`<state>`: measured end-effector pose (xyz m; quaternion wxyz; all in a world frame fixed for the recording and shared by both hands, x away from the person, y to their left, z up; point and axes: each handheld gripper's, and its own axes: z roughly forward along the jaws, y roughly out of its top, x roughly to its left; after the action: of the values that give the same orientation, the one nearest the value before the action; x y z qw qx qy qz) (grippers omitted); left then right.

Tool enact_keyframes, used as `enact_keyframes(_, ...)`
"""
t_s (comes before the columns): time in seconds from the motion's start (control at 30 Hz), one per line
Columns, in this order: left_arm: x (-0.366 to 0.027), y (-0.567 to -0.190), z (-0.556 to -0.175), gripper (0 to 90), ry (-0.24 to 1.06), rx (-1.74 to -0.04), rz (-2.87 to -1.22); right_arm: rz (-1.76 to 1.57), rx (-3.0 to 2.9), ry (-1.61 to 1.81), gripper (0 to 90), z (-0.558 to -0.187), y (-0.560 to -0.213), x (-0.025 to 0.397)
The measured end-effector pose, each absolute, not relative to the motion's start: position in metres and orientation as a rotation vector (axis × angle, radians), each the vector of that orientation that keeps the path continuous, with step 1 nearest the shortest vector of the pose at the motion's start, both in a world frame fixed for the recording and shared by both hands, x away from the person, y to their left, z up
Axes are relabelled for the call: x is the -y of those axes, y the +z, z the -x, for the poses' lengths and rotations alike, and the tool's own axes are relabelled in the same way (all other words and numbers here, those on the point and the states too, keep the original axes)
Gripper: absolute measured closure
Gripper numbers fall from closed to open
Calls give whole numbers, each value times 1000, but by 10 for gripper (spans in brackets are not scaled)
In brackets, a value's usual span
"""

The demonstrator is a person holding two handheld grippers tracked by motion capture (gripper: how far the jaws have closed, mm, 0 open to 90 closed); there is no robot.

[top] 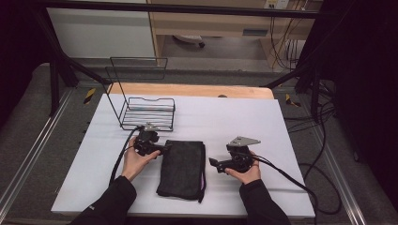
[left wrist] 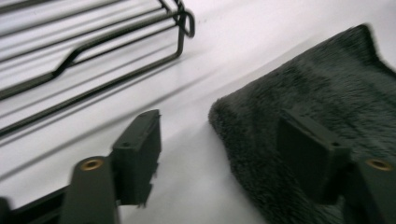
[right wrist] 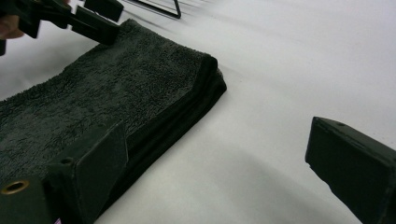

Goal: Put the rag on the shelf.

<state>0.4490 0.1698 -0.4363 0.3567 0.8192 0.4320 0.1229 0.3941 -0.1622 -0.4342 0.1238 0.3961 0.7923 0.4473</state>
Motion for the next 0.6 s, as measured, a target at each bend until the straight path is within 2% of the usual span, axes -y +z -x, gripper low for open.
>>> enact_keyframes(0.17,-168,-444,-453,458,243,-1138,-2092,-1169,-2313,1304,69,-395,-436,161)
enact_keyframes(0.33,-165,-444,-450,648,194,-1119,-2103,-1180,-2316,1299,86,-396,-440,158)
enact_keyframes(0.6,-163,-446,-448,727,185,-1120,-2098,-1201,-2285,1313,102,-407,-437,149)
